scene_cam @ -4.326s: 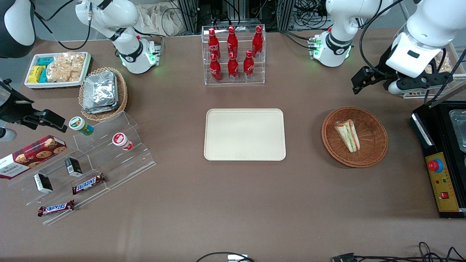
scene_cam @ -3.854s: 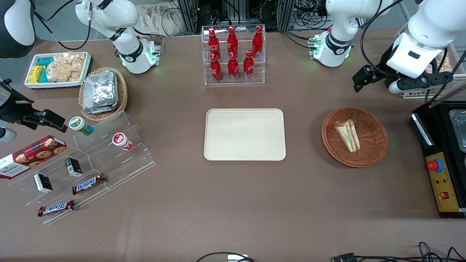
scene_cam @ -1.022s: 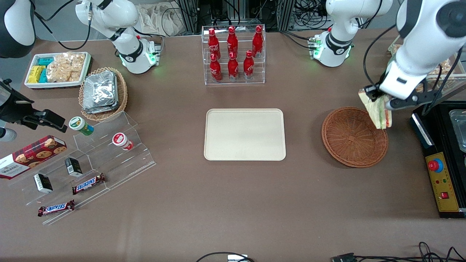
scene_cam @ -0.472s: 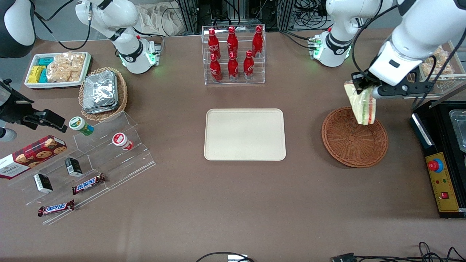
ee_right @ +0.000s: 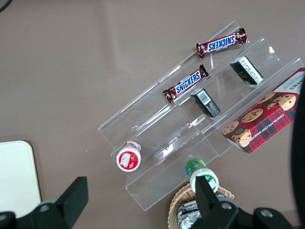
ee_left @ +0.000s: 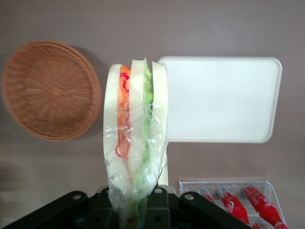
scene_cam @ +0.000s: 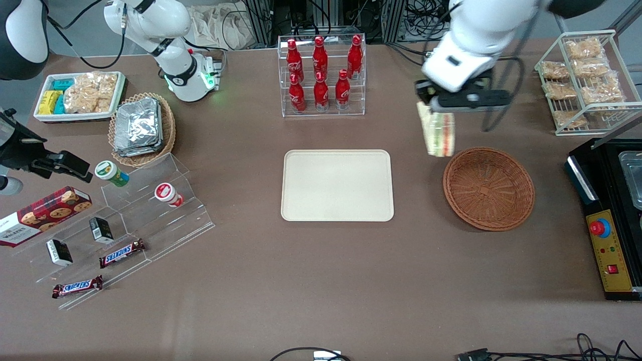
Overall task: Place sandwich from basket to tray
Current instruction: 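Carry the held sandwich toward the cream tray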
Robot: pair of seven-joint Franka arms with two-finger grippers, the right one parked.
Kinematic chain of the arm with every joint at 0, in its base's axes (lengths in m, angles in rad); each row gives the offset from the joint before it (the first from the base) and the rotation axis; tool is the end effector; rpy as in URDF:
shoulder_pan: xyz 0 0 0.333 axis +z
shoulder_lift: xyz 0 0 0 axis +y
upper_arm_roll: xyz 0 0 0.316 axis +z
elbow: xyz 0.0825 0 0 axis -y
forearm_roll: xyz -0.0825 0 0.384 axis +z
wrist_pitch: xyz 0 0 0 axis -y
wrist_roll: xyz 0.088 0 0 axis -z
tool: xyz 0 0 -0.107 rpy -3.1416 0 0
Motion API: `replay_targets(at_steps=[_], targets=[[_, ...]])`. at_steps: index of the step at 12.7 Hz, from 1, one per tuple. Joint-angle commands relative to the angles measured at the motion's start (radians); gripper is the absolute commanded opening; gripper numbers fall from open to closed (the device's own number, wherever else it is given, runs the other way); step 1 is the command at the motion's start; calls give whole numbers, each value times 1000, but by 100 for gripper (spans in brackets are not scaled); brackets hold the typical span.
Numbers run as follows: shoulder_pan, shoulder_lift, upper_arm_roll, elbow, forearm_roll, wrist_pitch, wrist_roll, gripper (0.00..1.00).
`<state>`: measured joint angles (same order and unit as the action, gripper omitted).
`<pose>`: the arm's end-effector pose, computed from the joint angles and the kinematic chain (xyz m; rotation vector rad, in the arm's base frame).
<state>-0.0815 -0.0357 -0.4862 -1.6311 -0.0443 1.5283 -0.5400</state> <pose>0.4493 -0.2977 0.6099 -3.1252 0.0424 0.1174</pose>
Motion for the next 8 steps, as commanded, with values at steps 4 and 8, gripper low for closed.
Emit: replay_targets(at_steps=[4, 8], targets=[[5, 77, -77, -273, 9, 348, -20, 0], [6, 259, -78, -400, 104, 613, -44, 0]])
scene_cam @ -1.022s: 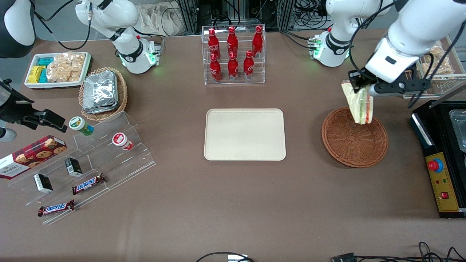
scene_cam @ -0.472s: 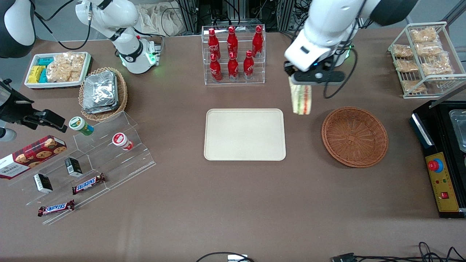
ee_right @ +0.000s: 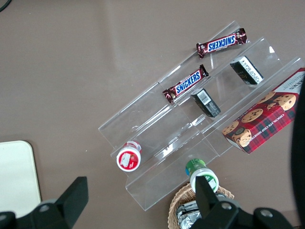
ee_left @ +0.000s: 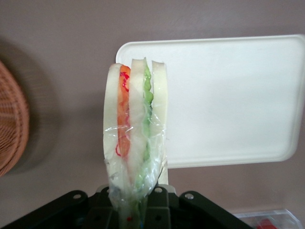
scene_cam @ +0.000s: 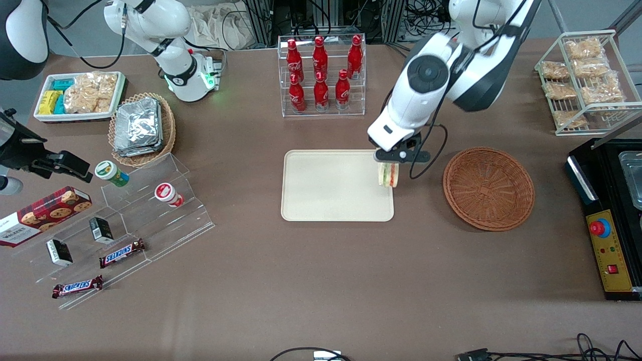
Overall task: Place sandwich from basket to tray
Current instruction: 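Lower the sandwich onto the tray with the left gripper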
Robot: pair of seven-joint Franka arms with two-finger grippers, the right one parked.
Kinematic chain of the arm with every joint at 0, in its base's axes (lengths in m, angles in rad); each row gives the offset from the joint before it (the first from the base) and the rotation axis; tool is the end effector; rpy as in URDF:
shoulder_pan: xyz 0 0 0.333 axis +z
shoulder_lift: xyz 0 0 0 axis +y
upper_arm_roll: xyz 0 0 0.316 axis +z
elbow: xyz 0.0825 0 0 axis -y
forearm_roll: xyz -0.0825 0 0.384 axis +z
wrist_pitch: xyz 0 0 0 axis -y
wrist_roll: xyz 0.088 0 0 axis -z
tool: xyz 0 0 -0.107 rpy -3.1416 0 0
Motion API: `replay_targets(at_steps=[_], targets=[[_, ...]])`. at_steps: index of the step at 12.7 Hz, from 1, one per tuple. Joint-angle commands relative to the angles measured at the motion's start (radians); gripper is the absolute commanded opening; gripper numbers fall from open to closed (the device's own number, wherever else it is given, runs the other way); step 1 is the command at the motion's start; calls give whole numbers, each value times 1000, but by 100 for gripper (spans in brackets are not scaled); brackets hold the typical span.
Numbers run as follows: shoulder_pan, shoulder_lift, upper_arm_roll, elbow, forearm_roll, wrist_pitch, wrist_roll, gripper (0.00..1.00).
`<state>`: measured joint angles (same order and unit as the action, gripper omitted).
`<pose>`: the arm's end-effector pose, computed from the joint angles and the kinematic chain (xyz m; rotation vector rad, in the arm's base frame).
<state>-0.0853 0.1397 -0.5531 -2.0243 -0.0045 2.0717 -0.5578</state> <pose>0.4589 -0.3330 0.3851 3.1117 -0.1192 -0.1599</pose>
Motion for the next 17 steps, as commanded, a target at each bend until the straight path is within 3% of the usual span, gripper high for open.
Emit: replay_targets(at_steps=[1, 5, 11, 12, 13, 17], targets=[[10, 130, -11, -19, 113, 111, -46, 0], [1, 251, -11, -36, 179, 243, -131, 0], [-17, 299, -11, -37, 213, 295, -159, 0], [-13, 299, -10, -37, 213, 294, -159, 40], [-10, 299, -10, -37, 212, 291, -160, 99], [-7, 250, -11, -16, 206, 197, -163, 100]])
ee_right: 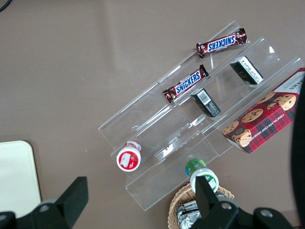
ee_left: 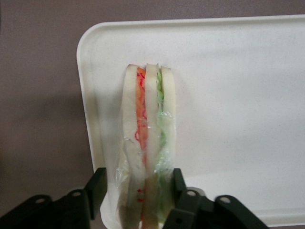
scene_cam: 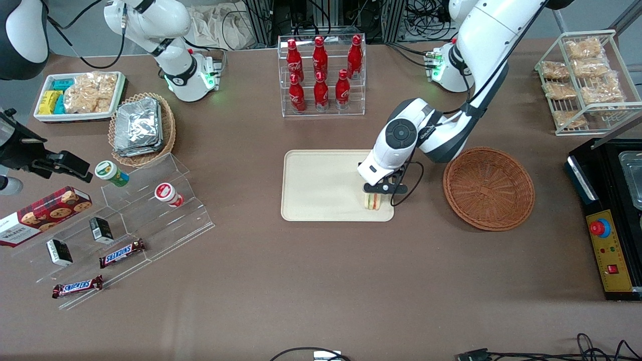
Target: Place sandwich from basket to tray
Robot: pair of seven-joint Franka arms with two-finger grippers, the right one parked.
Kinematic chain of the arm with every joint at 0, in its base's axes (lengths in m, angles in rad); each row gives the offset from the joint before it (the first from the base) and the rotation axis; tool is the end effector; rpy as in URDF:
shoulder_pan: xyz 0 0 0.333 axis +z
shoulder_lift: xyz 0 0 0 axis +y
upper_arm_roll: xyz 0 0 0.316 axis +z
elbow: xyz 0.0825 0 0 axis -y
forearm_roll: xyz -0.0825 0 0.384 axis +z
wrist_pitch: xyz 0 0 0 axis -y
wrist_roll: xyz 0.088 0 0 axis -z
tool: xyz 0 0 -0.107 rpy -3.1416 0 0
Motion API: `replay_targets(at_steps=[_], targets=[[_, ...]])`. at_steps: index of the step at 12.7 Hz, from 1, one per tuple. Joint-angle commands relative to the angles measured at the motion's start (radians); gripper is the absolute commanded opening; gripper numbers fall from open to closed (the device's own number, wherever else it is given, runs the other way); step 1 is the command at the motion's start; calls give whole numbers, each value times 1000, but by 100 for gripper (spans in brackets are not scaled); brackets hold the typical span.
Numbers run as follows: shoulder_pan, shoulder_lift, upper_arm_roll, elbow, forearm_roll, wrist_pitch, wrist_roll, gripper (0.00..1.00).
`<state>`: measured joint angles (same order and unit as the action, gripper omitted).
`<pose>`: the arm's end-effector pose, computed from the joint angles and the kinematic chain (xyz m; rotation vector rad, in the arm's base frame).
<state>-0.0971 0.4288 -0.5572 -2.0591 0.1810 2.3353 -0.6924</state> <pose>0.4672 -0.3481 0.2479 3.1055 -0.0952 -0.1881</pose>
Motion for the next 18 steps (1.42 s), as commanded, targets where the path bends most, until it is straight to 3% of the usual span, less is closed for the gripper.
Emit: replay_targets(at_steps=[1, 5, 7, 9, 11, 14, 16, 18], targets=[[5, -73, -7, 39, 8, -120, -33, 100], [5, -232, -12, 227, -14, -443, -38, 100], [8, -268, 2, 403, -95, -629, -19, 100], [25, -298, 72, 516, -106, -775, 74, 100], [14, -393, 233, 487, -158, -795, 240, 100], [13, -498, 403, 389, -169, -795, 422, 100], [5, -528, 497, 361, -167, -789, 499, 100], [5, -530, 517, 372, -160, -792, 513, 100]])
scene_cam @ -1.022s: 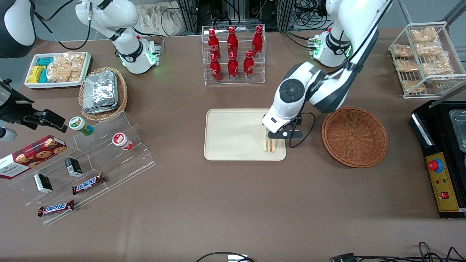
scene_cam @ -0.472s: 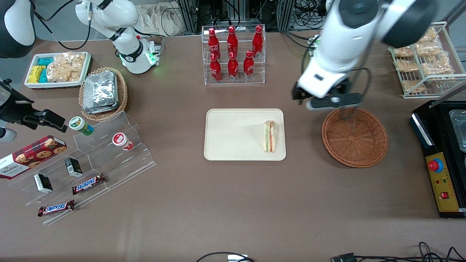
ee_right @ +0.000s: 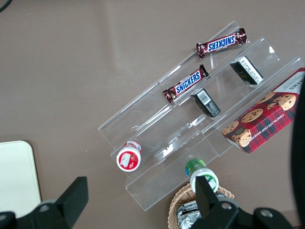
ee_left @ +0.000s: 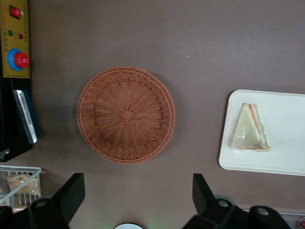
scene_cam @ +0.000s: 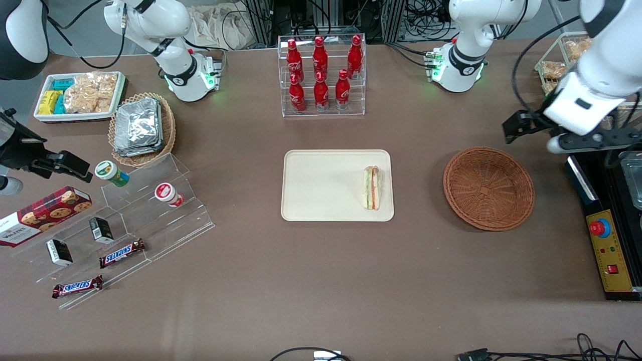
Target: Place sandwich from basket to tray
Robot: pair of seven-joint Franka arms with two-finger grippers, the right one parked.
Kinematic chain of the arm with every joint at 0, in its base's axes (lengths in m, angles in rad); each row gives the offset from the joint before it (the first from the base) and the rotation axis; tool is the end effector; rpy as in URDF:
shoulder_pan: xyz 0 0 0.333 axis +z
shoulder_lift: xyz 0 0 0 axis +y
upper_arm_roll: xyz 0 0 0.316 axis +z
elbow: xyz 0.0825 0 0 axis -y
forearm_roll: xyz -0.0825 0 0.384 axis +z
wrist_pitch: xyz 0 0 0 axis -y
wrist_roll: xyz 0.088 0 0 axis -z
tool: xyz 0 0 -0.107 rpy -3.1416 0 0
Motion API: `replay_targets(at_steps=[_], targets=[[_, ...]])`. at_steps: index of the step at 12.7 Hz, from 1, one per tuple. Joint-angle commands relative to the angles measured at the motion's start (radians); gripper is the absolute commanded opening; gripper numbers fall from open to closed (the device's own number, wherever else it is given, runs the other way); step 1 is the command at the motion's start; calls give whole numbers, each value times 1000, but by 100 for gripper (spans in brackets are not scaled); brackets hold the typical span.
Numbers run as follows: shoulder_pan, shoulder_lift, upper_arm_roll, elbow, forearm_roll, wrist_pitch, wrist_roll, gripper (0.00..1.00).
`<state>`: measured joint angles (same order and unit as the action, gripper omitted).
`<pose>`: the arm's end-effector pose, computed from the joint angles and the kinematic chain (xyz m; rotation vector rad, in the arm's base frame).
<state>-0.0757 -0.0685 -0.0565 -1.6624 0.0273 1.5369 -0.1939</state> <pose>0.5239 -0.0677 0.6157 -3.0991 -0.0962 0.0795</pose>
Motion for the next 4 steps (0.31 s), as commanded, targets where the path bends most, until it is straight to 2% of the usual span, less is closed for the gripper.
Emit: replay_targets(at_steps=[1, 4], targets=[[-16, -30, 18, -16, -4, 8, 14, 100], [-15, -13, 17, 21, -10, -4, 17, 100]])
